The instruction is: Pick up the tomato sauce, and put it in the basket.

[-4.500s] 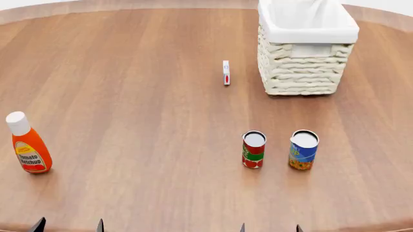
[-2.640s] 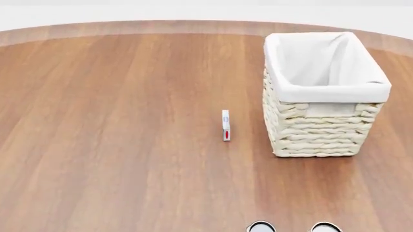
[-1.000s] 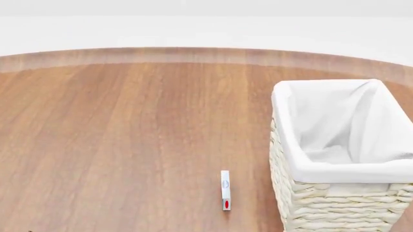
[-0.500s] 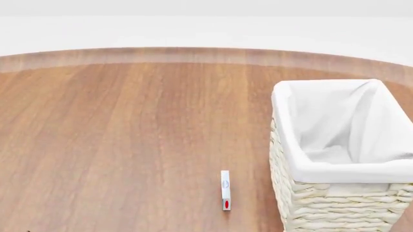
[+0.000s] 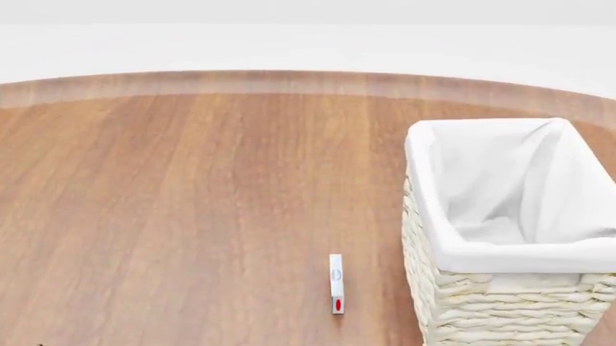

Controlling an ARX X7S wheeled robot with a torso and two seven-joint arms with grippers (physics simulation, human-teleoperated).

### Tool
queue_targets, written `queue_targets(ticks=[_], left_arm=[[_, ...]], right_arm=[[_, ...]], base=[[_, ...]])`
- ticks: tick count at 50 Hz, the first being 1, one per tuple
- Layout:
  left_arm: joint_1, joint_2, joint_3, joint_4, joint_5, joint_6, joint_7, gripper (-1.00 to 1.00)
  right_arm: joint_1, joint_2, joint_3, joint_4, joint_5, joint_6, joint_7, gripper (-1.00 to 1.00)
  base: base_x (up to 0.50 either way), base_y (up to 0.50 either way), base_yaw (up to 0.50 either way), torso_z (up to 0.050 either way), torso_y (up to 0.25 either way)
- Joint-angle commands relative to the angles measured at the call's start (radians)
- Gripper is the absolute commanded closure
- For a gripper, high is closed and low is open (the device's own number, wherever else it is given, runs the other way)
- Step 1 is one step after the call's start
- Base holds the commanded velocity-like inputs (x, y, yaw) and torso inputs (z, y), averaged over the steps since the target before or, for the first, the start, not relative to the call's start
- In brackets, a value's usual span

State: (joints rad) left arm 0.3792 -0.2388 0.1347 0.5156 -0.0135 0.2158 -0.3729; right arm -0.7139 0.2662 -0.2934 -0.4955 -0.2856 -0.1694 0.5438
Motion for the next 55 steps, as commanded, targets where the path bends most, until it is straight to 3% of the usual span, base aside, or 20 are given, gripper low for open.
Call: queue_targets(ticks=[1, 34, 55], left_arm=[[0.012, -0.006, -0.004, 0.009, -0.005, 0.011, -0.013, -1.0], [0.006, -0.022, 0.009, 0.004, -0.004, 0.006, -0.028, -1.0], [-0.006, -0.028, 0.026, -0.008, -0.003, -0.001, -0.035, -1.0]], right_arm=[[-0.024, 0.033, -0.028, 0.117, -0.013, -0.126, 0.077, -1.0], [0.063, 0.044, -0.112, 0.6, 0.038, -0.449, 0.203, -1.0], [0.162, 0.016, -0.177, 0.777, 0.06, -0.477, 0.179, -1.0]], base=[[0.0, 0.0, 0.0, 0.0, 0.0], [0.0, 0.0, 0.0, 0.0, 0.0], [0.0, 0.0, 0.0, 0.0, 0.0]])
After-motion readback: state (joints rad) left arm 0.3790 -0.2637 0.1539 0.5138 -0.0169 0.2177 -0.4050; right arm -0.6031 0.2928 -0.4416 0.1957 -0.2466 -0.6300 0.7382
